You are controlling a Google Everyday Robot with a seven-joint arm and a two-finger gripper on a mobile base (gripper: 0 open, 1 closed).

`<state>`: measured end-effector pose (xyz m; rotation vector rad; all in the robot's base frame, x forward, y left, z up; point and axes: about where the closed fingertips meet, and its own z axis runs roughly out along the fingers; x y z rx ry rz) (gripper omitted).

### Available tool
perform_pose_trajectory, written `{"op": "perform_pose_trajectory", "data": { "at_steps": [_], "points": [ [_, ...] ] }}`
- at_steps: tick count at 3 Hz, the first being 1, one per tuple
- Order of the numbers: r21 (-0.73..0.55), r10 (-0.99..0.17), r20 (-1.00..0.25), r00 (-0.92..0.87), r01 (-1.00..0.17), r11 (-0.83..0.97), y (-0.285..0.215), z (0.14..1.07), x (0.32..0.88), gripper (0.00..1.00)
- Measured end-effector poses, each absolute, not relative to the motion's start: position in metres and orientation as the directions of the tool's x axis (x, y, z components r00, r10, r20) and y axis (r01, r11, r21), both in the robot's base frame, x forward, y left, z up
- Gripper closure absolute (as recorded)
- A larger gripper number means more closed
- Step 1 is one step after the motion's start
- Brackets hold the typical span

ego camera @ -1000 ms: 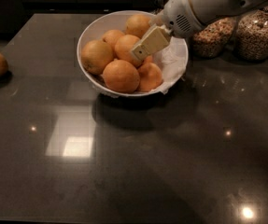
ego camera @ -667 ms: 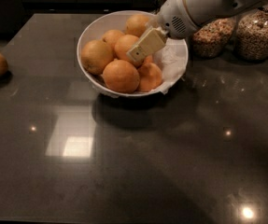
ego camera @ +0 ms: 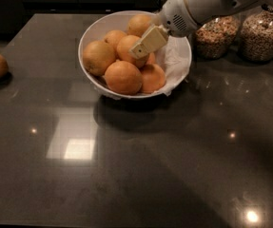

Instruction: Pick orange from white bowl

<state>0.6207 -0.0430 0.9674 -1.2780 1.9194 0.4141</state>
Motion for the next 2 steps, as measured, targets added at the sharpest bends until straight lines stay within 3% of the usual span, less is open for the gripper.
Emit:
{"op": "perform_pose_trajectory", "data": {
  "at_steps": [2],
  "points": [
    [-0.132,-0.638,-0.747,-0.188,-0.898,0.420,-0.0322,0.9626,0.6186,0.33]
  ]
}}
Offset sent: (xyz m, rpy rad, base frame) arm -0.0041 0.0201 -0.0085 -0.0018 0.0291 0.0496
